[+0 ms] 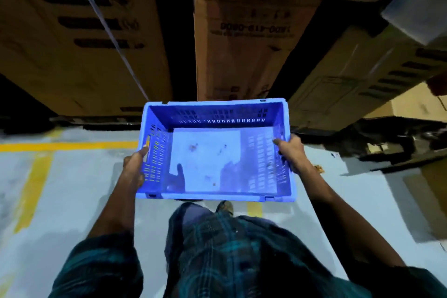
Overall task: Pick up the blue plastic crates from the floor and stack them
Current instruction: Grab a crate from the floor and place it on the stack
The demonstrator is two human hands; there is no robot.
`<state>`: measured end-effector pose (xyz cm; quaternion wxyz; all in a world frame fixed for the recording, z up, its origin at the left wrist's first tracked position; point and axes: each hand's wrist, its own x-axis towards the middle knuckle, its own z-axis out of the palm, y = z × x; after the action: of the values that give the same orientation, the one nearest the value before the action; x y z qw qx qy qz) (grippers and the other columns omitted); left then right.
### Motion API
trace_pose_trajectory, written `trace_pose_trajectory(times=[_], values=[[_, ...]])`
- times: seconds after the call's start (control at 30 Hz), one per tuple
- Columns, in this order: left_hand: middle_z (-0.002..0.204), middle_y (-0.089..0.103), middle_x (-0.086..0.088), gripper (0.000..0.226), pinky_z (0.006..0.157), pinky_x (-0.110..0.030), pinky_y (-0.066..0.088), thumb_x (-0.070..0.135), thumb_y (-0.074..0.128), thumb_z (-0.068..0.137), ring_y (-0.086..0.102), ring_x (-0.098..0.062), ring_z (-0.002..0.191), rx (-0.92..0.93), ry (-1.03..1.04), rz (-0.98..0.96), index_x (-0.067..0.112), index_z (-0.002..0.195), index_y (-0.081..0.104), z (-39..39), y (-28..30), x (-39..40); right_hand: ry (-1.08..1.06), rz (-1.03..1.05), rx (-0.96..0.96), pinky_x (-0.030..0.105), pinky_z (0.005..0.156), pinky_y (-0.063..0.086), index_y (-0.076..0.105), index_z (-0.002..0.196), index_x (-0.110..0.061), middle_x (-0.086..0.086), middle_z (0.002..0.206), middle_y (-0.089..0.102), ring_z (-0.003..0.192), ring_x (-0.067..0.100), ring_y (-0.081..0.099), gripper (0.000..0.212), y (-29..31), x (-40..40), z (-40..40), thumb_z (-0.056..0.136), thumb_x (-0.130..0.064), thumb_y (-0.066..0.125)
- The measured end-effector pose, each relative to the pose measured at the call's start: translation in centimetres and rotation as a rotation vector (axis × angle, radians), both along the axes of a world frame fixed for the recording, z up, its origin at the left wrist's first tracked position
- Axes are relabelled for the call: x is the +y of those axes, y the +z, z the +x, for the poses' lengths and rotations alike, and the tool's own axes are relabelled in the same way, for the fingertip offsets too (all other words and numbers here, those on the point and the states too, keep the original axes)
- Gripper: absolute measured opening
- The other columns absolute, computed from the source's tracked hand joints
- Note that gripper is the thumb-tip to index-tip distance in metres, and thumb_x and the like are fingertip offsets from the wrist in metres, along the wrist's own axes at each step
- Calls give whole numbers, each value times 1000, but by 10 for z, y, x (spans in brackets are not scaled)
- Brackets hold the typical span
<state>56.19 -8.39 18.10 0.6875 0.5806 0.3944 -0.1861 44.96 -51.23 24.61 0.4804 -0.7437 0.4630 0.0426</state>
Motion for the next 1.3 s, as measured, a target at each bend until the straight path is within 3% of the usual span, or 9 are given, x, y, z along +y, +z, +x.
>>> trace_pose_trajectory(times=[0.07, 0.23, 0.47, 0.67, 0.87, 0.93, 1.03, 1.17, 1.3], values=[[93, 69, -15, 49, 82, -60, 55, 26, 76, 79, 67, -28, 73, 17, 1, 20, 0, 118, 62, -3, 2, -9, -48, 99, 7, 30, 54, 48, 65, 103, -10, 10, 86, 70, 59, 19, 57, 59, -47, -16, 6, 53, -41, 69], [95, 71, -19, 51, 65, -48, 59, 23, 81, 72, 71, -28, 66, 39, 56, 9, 3, 116, 62, 7, -17, -20, -196, 191, 13, 48, 76, 60, 57, 99, -9, 13, 94, 68, 81, 30, 69, 39, -67, 3, 30, 68, -26, 72], [77, 73, -15, 31, 56, -42, 59, 20, 74, 79, 69, -25, 55, 83, 10, 21, -1, 100, 66, 39, -62, -25, -141, 280, -8, 28, 53, 51, 61, 88, -7, 10, 76, 65, 56, 19, 59, 10, -109, -4, 83, 80, -10, 66], [83, 74, -15, 37, 75, -51, 57, 25, 78, 74, 70, -29, 66, 126, -31, 37, 1, 101, 68, 65, -118, -22, -104, 320, -9, 49, 75, 56, 59, 91, -12, 24, 94, 69, 71, 30, 65, 19, -177, -21, 111, 74, -11, 68], [55, 67, 2, 5, 54, -31, 53, 2, 67, 84, 64, -15, 50, -57, -185, 280, 4, 87, 69, 52, -153, -31, 14, 119, 33, 43, 79, 57, 55, 116, -14, 14, 108, 68, 90, 32, 67, 45, -215, -14, 111, 74, -6, 68], [64, 67, 1, 9, 60, -32, 53, 5, 69, 80, 64, -18, 60, -50, -224, 388, 8, 88, 66, 47, -158, -31, 111, 48, 69, 37, 80, 52, 51, 121, -22, 9, 111, 67, 92, 29, 66, 53, -222, -17, 101, 70, -19, 66], [102, 64, -6, 47, 80, -38, 53, 14, 73, 80, 64, -23, 84, 8, -264, 487, 7, 120, 50, 32, -160, -29, 186, 11, 142, 43, 89, 52, 45, 131, -27, 7, 119, 67, 101, 32, 66, 70, -231, -20, 72, 63, -40, 58], [114, 64, -10, 80, 94, -46, 51, 28, 75, 72, 65, -28, 96, 87, -218, 529, 16, 135, 29, -2, -176, -20, 173, 59, 250, 35, 79, 44, 38, 140, -16, 15, 122, 62, 95, 32, 59, 81, -204, 2, 41, 62, -35, 51], [114, 63, -15, 59, 79, -39, 50, 12, 70, 81, 62, -29, 92, 128, -182, 580, 9, 133, 41, -27, -169, -30, 69, 122, 251, 33, 70, 41, 44, 126, -15, 19, 113, 64, 84, 27, 54, 66, -209, 6, 19, 62, -29, 49]])
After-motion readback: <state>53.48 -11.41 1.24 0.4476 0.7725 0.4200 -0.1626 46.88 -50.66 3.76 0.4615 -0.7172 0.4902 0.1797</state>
